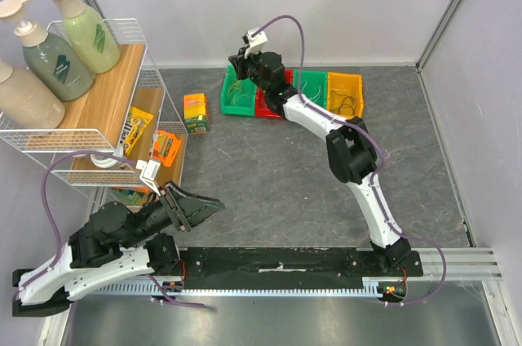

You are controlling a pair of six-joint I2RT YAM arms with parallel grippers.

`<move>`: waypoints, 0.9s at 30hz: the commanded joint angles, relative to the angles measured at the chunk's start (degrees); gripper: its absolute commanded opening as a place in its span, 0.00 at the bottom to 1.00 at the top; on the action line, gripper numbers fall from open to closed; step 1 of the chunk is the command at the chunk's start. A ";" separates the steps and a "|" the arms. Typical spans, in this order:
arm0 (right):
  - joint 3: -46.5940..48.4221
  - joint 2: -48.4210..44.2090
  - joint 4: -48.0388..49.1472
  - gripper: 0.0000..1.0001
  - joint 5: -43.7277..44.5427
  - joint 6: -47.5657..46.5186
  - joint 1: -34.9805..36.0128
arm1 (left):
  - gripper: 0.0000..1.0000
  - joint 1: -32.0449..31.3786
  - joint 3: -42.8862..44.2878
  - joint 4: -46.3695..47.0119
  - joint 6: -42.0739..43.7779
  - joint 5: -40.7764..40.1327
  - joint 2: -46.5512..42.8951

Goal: Untangle the cables

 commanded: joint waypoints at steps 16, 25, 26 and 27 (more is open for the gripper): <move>19.13 16.90 -30.15 0.03 8.68 16.72 -0.15 | 0.71 0.03 0.98 -3.41 0.46 -0.88 0.32; 19.40 15.15 -35.16 0.39 5.78 16.72 0.02 | 0.71 0.03 0.28 -2.18 -0.34 -0.17 1.46; 19.14 14.27 -35.69 0.41 5.95 16.64 -0.06 | 0.71 -0.06 0.10 -1.83 -0.34 -0.17 1.46; 18.78 13.13 -36.05 0.45 6.22 16.55 0.02 | 0.71 0.03 0.01 -1.66 -0.42 -0.26 1.55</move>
